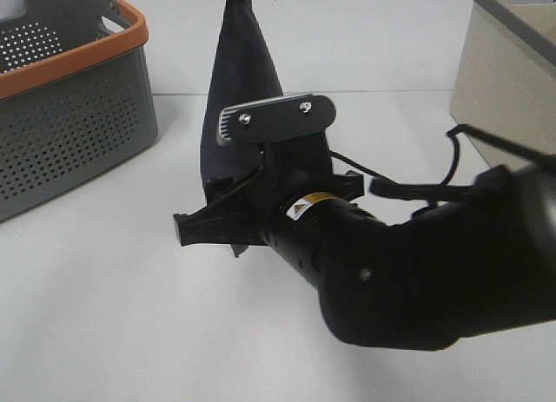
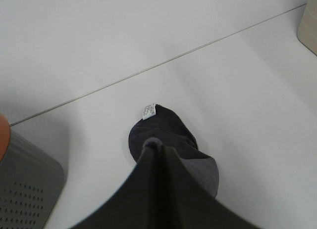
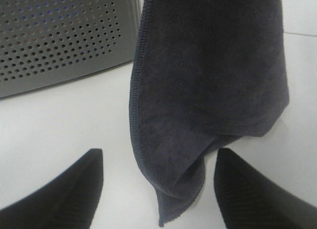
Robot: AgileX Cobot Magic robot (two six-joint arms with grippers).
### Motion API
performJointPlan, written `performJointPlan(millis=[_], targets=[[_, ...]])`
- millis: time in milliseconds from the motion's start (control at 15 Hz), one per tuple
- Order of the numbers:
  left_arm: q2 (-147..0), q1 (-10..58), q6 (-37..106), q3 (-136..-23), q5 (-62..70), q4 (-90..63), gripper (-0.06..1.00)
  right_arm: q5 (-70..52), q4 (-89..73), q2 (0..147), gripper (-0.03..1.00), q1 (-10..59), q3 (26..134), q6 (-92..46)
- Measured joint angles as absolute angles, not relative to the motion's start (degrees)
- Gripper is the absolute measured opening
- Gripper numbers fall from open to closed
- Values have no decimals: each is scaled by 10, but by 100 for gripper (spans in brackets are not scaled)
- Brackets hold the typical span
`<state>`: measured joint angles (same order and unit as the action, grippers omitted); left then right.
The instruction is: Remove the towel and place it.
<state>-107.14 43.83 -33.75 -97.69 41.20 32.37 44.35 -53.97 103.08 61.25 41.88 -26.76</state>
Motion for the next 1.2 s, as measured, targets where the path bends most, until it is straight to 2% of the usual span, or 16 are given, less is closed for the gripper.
performJointPlan(millis=[333, 867, 1200], targets=[[-1071, 438, -337, -1004, 414, 322, 0, 477, -509, 1126, 64, 612, 496, -291], [-1071, 438, -337, -1019, 419, 313, 0, 502, -597, 1210, 64, 610, 553, -309], [-1071, 438, -337, -1019, 419, 309, 0, 461, -583, 1267, 64, 560, 596, -254]])
